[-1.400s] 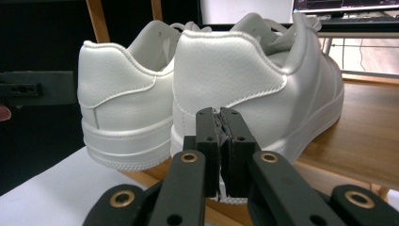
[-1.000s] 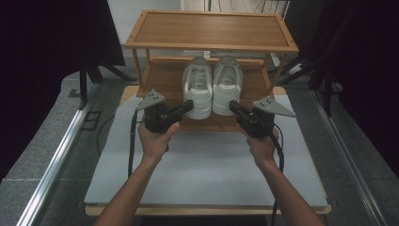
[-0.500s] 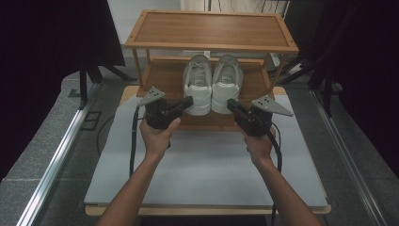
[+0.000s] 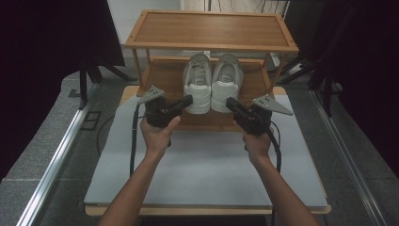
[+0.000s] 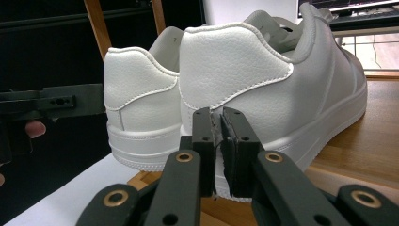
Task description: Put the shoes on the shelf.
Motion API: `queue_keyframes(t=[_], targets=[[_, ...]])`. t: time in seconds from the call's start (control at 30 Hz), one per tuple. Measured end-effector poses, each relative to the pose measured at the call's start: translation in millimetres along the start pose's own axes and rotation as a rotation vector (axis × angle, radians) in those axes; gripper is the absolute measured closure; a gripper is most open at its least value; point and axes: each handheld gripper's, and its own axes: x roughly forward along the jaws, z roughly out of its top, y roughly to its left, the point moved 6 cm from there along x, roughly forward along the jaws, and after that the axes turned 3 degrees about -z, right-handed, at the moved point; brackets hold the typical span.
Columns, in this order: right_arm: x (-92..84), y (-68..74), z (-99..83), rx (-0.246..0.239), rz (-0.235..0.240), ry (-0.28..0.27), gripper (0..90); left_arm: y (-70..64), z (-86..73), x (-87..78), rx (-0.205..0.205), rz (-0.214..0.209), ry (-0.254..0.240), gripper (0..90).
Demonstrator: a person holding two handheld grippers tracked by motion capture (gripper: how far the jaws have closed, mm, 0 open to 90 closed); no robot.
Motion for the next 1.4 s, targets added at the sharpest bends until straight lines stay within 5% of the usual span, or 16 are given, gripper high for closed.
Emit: queue_keyframes(t=[1.23, 1.4], targets=[[-0.3, -4.7, -2.8, 0.066, 0.037, 0.017, 70.9, 11.6, 4.8, 14.9, 0.003, 0.023, -0.008, 89.9], [-2.4, -3.8, -3.0, 0.065, 0.028, 0.013, 67.7, 9.1, 2.7, 9.2, 0.007, 0.037, -0.014, 77.8]])
